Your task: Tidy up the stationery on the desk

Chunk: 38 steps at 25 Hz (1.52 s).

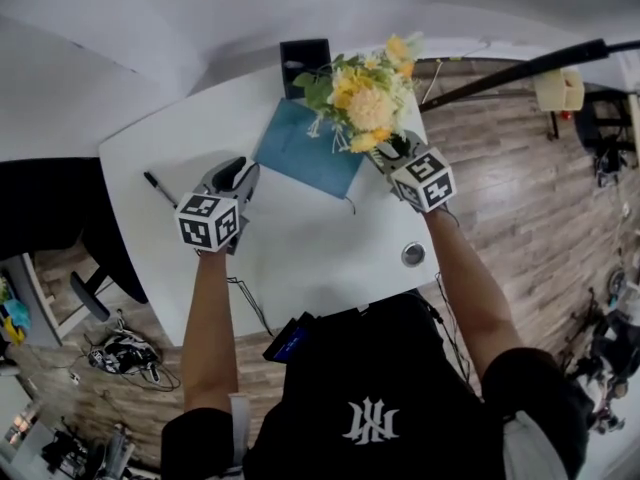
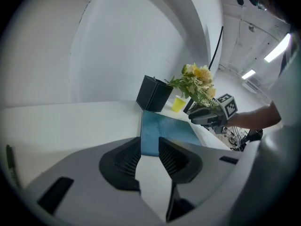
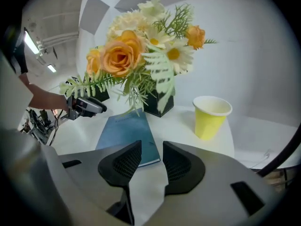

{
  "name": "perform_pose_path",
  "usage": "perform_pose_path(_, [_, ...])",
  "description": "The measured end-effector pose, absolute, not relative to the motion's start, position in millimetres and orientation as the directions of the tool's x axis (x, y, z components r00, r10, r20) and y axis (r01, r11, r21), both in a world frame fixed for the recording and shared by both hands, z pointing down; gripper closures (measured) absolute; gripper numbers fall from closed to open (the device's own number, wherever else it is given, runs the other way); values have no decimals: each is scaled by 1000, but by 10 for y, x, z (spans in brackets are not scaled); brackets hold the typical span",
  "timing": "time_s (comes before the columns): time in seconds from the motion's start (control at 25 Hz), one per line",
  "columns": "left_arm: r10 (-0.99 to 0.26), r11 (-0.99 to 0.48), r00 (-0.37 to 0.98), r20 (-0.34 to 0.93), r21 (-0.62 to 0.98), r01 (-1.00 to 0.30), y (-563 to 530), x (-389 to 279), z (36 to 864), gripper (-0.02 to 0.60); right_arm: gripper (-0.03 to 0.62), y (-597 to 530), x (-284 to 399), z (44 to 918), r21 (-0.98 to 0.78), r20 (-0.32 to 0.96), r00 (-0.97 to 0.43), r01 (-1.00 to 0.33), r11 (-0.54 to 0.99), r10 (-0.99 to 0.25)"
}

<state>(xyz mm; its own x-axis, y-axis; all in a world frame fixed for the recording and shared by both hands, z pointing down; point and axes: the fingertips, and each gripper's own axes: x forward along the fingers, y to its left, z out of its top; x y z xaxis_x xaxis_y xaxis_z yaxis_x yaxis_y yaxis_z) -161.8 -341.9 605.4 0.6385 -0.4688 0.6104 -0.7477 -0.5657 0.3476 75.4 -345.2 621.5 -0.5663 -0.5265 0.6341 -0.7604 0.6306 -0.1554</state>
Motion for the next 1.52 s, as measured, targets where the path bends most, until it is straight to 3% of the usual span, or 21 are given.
perform_pose_path(0.72, [-411, -577, 597, 688, 311, -755, -3471, -1430, 6349, 474, 450, -3420, 703, 6469, -125, 660, -562, -736, 665, -498])
perform_pose_path(1.08, [-436, -557, 569, 697, 287, -779, -3510, -1494, 6393, 545, 461, -3364, 666, 6434, -116, 673, -555, -733, 670, -490])
perform_pose_path(1.52, [-397, -598, 533, 747, 230, -768, -3411, -1581, 6396, 546, 464, -2923, 535, 6468, -189, 686, -587, -715, 673, -431])
